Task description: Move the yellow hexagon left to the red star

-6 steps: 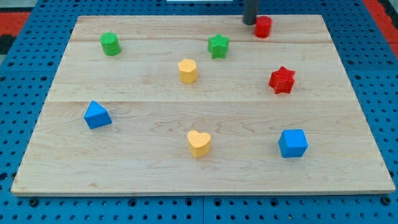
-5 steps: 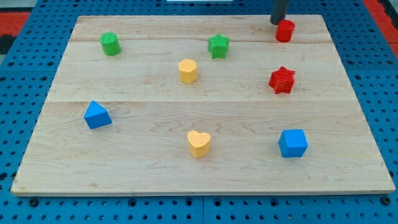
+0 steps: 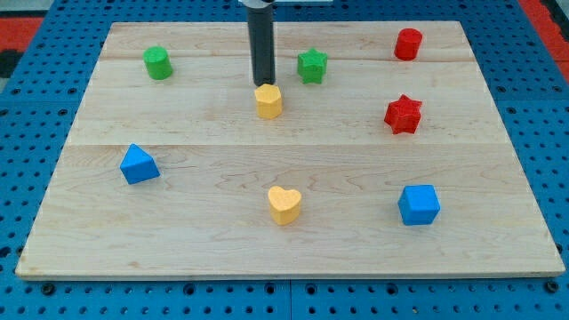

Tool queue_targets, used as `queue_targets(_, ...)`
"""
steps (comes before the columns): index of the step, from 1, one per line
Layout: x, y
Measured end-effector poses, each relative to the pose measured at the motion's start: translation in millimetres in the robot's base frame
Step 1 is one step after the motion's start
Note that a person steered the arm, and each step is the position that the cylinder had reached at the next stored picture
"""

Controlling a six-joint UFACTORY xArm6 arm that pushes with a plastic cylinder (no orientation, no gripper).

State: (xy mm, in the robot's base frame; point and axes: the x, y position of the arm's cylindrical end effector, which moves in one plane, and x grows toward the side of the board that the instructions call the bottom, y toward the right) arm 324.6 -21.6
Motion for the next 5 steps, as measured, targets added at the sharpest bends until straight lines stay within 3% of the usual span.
queue_targets(2,41,-41)
queue_targets(3,54,-32)
queue_targets(4,55,28)
queue_targets(5,82,33)
